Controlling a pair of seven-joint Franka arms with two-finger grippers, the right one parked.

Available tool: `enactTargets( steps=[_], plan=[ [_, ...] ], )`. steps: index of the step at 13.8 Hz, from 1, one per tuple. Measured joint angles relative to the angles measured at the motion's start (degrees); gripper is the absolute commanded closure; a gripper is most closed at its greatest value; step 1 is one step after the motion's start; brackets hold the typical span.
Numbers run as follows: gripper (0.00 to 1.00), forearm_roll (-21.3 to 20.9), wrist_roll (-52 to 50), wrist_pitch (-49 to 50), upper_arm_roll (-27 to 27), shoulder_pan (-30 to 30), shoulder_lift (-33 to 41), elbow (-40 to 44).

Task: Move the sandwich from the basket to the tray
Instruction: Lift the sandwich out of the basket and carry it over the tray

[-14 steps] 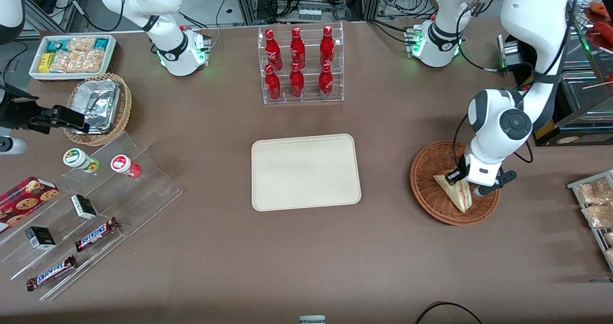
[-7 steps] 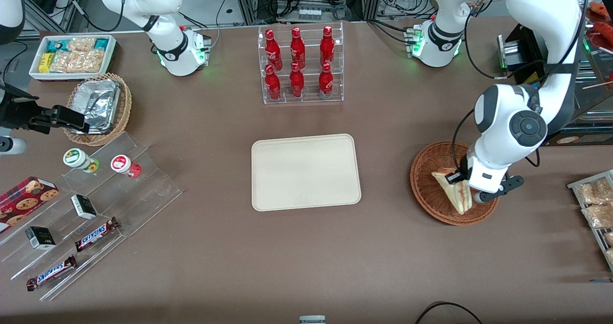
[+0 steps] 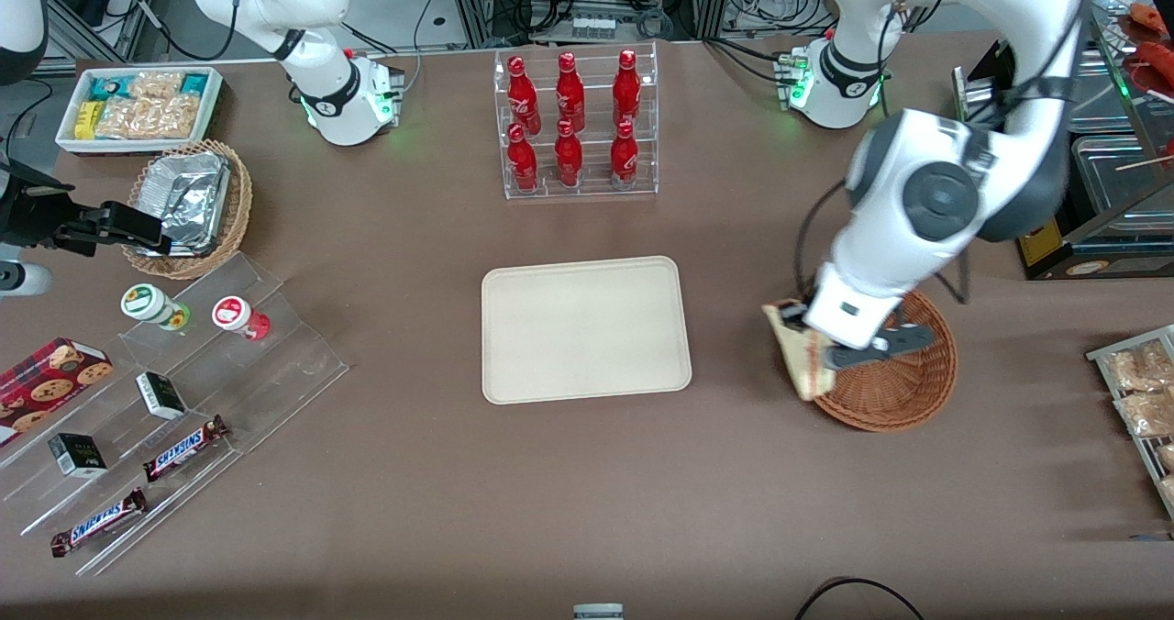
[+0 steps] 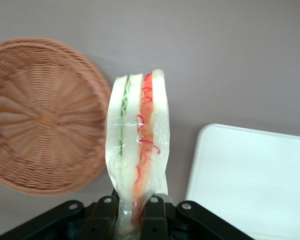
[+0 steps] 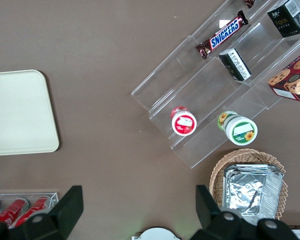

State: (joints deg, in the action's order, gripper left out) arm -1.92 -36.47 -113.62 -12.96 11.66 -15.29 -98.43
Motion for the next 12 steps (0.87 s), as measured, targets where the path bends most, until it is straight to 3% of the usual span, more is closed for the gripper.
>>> enactTargets(
  steps=[4,7,12],
  plan=[
    [1.0,-0.05,-1.55,0.0,-0.2,8.59,-5.16,4.6],
    [1.0,-2.41,-4.35,-0.02,-0.21,14.1,-10.2,7.64],
    [1.0,-3.58,-7.84,-0.09,-0.18,19.84,-18.3,13.68]
  ],
)
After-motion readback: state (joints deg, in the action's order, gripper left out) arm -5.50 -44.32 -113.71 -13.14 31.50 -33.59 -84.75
